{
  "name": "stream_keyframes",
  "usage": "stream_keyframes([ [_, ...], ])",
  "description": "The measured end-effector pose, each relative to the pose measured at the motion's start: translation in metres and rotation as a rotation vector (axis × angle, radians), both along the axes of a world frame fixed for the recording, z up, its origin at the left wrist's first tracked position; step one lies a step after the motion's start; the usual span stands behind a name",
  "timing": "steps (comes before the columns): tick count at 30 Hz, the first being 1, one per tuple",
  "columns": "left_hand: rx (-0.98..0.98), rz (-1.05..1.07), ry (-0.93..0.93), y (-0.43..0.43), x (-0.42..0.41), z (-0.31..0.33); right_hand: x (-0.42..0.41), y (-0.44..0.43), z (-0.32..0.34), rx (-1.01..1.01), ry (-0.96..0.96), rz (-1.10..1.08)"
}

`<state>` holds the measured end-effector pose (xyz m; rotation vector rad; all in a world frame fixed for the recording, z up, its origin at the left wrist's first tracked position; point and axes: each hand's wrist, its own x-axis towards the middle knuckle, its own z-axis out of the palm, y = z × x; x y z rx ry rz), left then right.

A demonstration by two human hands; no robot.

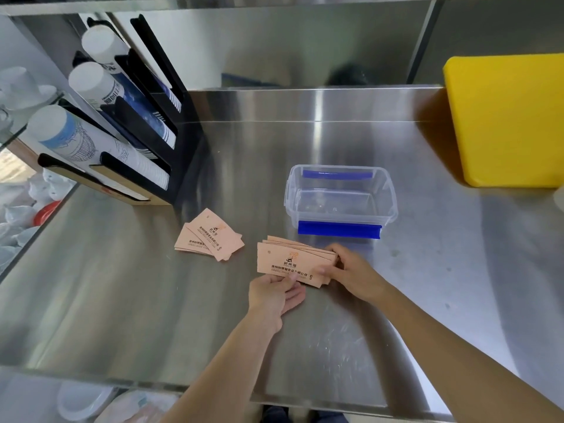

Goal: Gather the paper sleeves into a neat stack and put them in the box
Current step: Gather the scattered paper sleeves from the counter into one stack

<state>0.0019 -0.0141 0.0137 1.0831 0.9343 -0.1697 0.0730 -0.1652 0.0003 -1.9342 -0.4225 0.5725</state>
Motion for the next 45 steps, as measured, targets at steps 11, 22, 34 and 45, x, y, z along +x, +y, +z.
stream_keyframes([
  [11, 0.326, 0.055, -0.419, 0.012, 0.012, 0.004, -0.001, 0.002, 0.004, 0.072, -0.084, -0.096],
  [22, 0.403, 0.111, -0.345, 0.007, 0.031, -0.008, -0.024, 0.025, 0.000, 0.376, 0.204, -0.437],
  [34, 0.335, -0.003, -0.388, 0.053, 0.017, 0.004, -0.018, 0.063, 0.019, 0.206, 0.111, -0.276],
  [45, 0.592, -0.033, -0.324, 0.154, 0.031, 0.039, 0.001, 0.149, 0.026, 0.258, 0.402, -0.424],
])
